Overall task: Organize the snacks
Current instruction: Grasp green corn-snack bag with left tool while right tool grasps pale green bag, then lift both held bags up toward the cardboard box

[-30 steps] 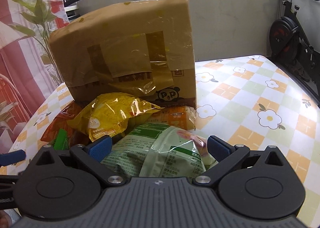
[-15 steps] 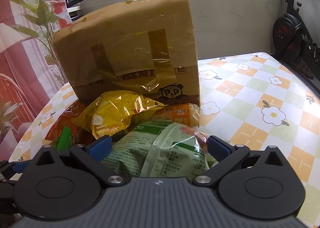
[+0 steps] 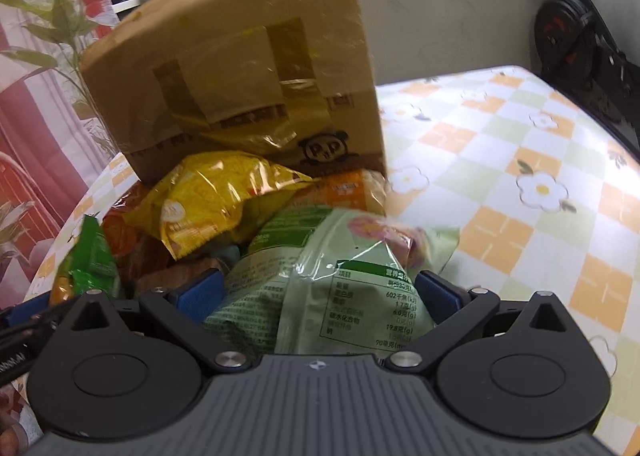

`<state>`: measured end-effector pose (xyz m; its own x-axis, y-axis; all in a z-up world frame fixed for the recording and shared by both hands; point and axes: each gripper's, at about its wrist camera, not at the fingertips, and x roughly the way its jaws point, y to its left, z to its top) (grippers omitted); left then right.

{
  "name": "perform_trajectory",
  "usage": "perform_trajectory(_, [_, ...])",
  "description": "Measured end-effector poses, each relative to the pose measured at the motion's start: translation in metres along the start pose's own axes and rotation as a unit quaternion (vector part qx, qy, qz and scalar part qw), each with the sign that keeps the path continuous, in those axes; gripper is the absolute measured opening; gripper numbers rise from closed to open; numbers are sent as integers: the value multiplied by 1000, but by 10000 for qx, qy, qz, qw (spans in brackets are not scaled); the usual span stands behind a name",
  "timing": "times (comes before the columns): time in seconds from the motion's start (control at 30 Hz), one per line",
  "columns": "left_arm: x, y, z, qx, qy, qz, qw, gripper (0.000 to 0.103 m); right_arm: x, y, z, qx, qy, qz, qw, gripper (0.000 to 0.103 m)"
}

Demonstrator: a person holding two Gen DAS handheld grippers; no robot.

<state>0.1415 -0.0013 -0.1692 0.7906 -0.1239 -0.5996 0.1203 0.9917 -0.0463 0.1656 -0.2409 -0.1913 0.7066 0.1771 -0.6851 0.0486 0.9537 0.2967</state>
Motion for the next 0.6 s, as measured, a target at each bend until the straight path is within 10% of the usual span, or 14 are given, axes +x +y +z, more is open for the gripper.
perform_trajectory(0.6, [18,13,-10,-140,520,633,9965,89,0,-7,-8,114,9,-15,9999,103])
